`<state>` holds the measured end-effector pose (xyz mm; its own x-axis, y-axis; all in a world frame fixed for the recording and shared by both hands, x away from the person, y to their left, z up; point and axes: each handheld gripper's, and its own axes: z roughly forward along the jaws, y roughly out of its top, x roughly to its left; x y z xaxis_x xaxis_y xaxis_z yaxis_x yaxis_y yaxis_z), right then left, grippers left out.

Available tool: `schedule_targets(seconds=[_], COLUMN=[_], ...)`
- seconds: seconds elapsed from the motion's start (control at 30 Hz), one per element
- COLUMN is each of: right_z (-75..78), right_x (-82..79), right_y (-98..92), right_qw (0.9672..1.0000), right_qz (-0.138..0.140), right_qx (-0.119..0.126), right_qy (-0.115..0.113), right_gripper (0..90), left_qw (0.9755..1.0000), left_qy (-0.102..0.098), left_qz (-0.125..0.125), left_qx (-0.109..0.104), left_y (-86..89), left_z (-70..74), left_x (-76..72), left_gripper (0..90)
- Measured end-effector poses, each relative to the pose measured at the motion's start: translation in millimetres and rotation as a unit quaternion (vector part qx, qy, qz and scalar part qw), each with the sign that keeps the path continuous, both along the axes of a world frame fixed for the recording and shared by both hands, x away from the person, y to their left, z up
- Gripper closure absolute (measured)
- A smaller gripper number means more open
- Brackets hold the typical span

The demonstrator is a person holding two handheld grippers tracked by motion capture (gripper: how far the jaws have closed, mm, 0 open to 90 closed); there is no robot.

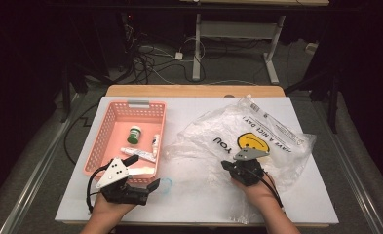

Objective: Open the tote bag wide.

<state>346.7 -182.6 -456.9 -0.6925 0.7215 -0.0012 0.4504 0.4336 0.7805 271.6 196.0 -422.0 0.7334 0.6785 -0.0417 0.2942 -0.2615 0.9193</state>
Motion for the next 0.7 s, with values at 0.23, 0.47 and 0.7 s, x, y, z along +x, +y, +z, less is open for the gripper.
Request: schedule_targets(seconds=[0.23, 0.47, 0.7], right_z=[22.7, 41.9, 63.3], right_x=[-5.1, -6.9, -8.3], right_y=[-12.3, -21.0, -27.0], right_qw=[0.9986, 0.9955, 0.9915], right_qz=[-0.007, -0.014, -0.013], right_qx=[0.035, 0.060, 0.080], right_qy=[-0.040, -0.071, -0.101], right_gripper=[90.0, 90.0, 90.0], left_qw=[1.0000, 1.0000, 0.9999], left_qy=[0.002, 0.003, 0.003], left_qz=[-0.004, -0.008, -0.009], left_qx=[0.000, -0.002, -0.003], left_y=[-1.4, -2.6, -4.2], left_z=[0.1, -0.3, -0.7], left_x=[-0.1, 0.0, 0.2], left_gripper=[0.0, 0.0, 0.0])
